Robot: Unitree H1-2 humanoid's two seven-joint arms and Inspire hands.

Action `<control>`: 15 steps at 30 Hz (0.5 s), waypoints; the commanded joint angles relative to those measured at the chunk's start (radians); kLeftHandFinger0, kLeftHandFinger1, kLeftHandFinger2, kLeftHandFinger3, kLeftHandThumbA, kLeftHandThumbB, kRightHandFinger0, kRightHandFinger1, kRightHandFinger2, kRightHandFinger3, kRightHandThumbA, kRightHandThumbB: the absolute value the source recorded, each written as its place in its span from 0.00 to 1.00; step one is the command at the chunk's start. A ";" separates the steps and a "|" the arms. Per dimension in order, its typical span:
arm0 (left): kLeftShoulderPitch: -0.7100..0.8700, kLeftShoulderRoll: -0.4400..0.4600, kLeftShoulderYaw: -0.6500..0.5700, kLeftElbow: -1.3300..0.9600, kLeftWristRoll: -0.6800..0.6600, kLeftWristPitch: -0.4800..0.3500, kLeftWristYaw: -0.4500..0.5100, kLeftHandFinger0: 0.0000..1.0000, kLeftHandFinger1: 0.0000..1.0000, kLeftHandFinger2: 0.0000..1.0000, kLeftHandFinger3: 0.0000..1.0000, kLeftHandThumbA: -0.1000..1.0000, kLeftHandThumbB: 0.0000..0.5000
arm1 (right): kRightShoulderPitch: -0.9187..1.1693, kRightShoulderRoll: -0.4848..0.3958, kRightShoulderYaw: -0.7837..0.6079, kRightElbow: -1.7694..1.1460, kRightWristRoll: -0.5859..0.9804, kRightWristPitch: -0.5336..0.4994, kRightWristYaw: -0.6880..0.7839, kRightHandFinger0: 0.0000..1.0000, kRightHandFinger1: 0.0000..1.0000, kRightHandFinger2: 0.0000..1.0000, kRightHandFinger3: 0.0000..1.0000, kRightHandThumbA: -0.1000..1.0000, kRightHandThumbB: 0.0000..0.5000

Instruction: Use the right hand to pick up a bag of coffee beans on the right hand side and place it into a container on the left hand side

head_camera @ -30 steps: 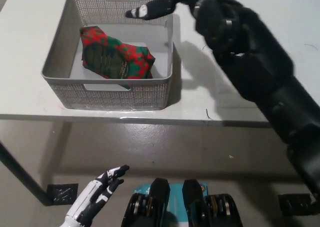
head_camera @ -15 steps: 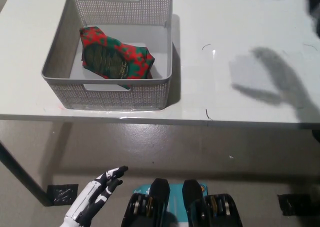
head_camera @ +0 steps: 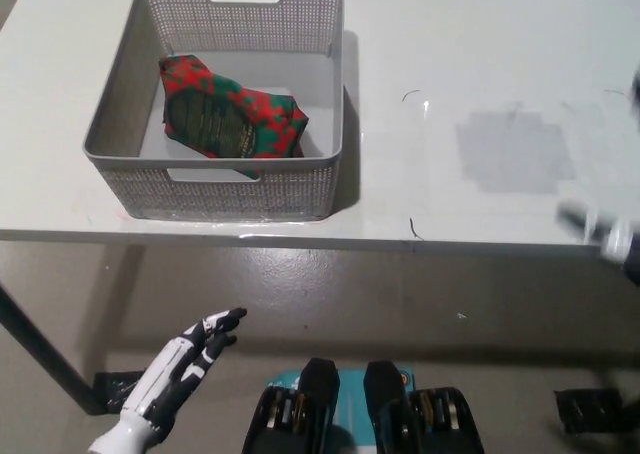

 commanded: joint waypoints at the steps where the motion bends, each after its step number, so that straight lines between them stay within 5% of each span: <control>1: -0.034 0.017 0.027 -0.015 -0.041 -0.013 -0.003 1.00 1.00 1.00 1.00 0.87 1.00 | 0.147 0.070 -0.001 0.078 0.191 -0.317 -0.034 1.00 1.00 1.00 1.00 0.96 0.53; 15: -0.040 0.016 0.058 0.010 -0.060 -0.034 -0.010 1.00 1.00 1.00 1.00 0.86 1.00 | 0.385 0.201 0.111 0.297 0.393 -0.335 0.078 1.00 1.00 1.00 1.00 1.00 0.49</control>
